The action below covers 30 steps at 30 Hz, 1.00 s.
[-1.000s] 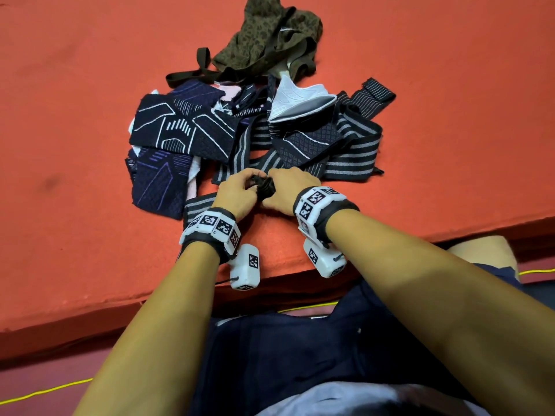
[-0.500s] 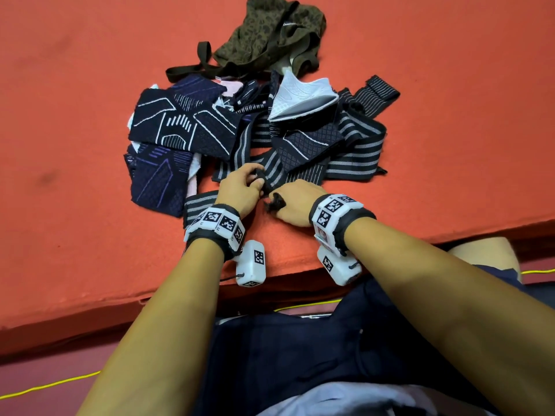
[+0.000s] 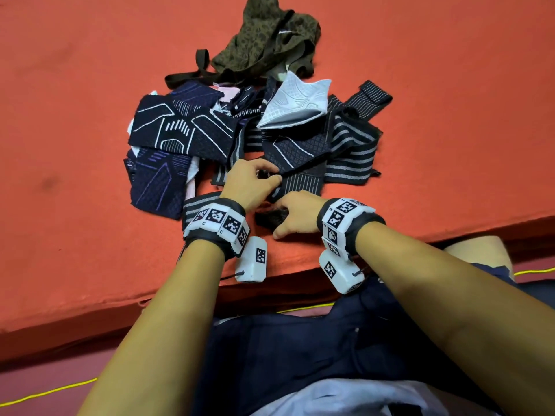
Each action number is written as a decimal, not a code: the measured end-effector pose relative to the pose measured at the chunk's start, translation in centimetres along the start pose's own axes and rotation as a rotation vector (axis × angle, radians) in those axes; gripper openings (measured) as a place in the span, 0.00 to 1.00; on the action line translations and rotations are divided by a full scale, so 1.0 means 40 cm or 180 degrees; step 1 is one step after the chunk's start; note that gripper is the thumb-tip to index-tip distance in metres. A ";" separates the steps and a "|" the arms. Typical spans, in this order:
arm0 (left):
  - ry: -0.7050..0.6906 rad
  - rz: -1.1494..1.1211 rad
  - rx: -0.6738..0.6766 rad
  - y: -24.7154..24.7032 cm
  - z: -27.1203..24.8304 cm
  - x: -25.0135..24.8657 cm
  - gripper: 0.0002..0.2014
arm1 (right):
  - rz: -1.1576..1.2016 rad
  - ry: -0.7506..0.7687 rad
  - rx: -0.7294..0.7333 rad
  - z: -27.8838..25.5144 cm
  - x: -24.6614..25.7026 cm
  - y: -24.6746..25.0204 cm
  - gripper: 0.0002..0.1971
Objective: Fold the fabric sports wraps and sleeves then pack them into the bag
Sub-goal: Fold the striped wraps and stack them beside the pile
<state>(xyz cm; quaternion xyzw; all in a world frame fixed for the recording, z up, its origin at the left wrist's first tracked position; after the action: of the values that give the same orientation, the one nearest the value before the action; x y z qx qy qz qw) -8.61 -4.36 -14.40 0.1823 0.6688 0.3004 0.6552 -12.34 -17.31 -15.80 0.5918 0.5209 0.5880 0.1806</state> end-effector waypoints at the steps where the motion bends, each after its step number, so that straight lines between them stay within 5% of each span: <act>1: -0.0071 0.0134 -0.0003 0.000 0.001 -0.004 0.09 | 0.0057 0.0007 0.0006 0.001 0.000 0.003 0.21; 7: -0.0159 0.0322 -0.0003 0.005 -0.015 0.010 0.14 | 0.1703 -0.0616 -0.0013 0.008 -0.057 0.020 0.27; 12: 0.0152 0.0332 0.0513 -0.020 -0.042 0.022 0.32 | 0.1510 -0.0883 -0.1191 0.022 -0.098 0.071 0.11; 17: 0.0060 0.0790 0.0397 -0.017 -0.043 0.031 0.26 | 0.1123 -0.1213 -0.2443 0.012 -0.143 0.141 0.10; 22: 0.0006 0.0534 0.0079 -0.004 -0.043 0.023 0.23 | 0.0771 -0.1515 -0.2259 0.014 -0.163 0.115 0.20; 28: -0.0093 0.0393 -0.0183 0.001 -0.039 0.004 0.14 | 0.1146 -0.1265 -0.2219 0.018 -0.143 0.109 0.07; 30: -0.0137 0.0306 -0.0168 -0.002 -0.039 -0.002 0.12 | 0.1265 -0.1212 -0.2139 0.019 -0.134 0.112 0.09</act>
<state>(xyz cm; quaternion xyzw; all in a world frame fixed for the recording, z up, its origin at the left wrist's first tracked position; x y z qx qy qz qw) -10.12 -4.72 -14.46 0.2033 0.6368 0.3451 0.6588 -8.61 -23.18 -15.01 0.6868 0.1339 0.6286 0.3394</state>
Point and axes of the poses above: each hand's wrist, its own z-axis towards the middle knuckle, its own y-axis out of the back of the hand, x = y × z, the point moved 4 cm from there along z, towards the middle knuckle, and after that the axes turned 12 degrees about -x, right-handed, at the moved point
